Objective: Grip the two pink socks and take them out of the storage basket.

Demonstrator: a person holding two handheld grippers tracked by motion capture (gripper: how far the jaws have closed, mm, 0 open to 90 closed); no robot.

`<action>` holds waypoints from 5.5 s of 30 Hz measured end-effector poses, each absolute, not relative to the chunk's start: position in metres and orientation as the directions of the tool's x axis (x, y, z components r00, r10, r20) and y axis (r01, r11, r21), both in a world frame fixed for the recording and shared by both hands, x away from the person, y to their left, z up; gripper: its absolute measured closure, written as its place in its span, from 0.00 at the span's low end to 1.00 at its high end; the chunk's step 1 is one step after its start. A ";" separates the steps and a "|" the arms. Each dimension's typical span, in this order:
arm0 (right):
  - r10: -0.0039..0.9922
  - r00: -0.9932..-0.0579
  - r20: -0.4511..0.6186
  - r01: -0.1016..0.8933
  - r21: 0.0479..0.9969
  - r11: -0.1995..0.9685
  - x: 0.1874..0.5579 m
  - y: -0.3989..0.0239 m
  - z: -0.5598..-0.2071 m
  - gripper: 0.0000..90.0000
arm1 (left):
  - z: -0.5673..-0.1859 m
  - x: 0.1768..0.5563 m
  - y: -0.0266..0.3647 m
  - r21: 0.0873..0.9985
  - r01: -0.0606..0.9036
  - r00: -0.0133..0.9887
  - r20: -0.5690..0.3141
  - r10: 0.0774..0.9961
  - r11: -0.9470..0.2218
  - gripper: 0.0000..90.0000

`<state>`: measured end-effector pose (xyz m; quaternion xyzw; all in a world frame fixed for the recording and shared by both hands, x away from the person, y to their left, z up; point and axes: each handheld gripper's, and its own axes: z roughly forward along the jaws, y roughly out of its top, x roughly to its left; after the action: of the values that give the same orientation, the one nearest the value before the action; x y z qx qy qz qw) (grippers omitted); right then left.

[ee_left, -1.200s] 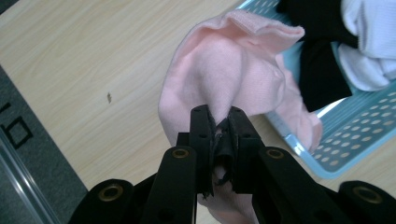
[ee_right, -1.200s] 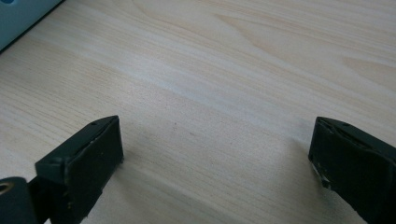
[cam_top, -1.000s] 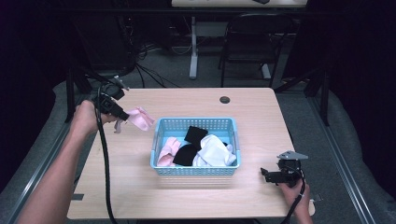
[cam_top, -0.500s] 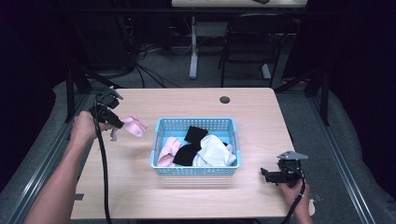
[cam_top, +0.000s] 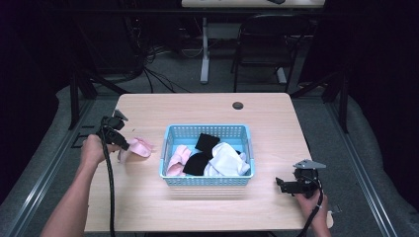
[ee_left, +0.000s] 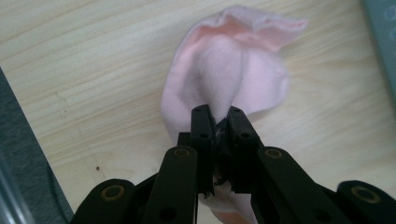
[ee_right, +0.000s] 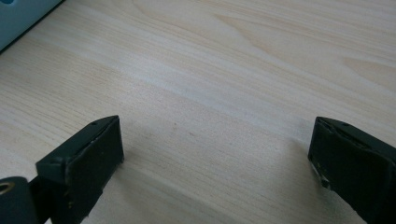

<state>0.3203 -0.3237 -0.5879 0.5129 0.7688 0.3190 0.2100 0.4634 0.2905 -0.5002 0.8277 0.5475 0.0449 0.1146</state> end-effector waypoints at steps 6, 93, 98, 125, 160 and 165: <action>0.923 -0.386 0.005 0.654 0.707 0.270 0.320 -0.324 -0.588 0.03 | -0.523 0.463 0.289 0.205 0.905 0.394 -0.072 0.916 -0.373 0.84; 0.925 -0.380 0.006 0.652 0.711 0.263 0.320 -0.324 -0.588 0.03 | -0.495 0.436 0.109 0.229 0.563 0.823 -0.059 0.566 -0.795 0.40; 0.925 -0.381 0.007 0.652 0.711 0.263 0.320 -0.324 -0.588 0.03 | -0.505 0.438 0.107 0.204 0.567 0.820 -0.046 0.571 -0.798 0.46; 0.925 -0.380 0.006 0.652 0.711 0.263 0.320 -0.324 -0.588 0.03 | -0.516 0.438 0.103 0.165 0.593 0.795 0.036 0.605 -0.788 0.95; 0.924 -0.383 0.007 0.652 0.710 0.265 0.320 -0.324 -0.588 0.03 | -0.407 0.435 0.113 0.305 0.550 0.798 0.083 0.597 -0.778 0.96; 0.925 -0.380 0.007 0.652 0.712 0.262 0.320 -0.324 -0.588 0.03 | -0.381 0.434 0.117 0.320 0.544 0.792 0.109 0.601 -0.776 0.96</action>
<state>0.3200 -0.3235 -0.5883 0.5147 0.7657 0.3222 0.2118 0.4345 0.1171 -0.3811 0.9366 0.3057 0.1031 0.1369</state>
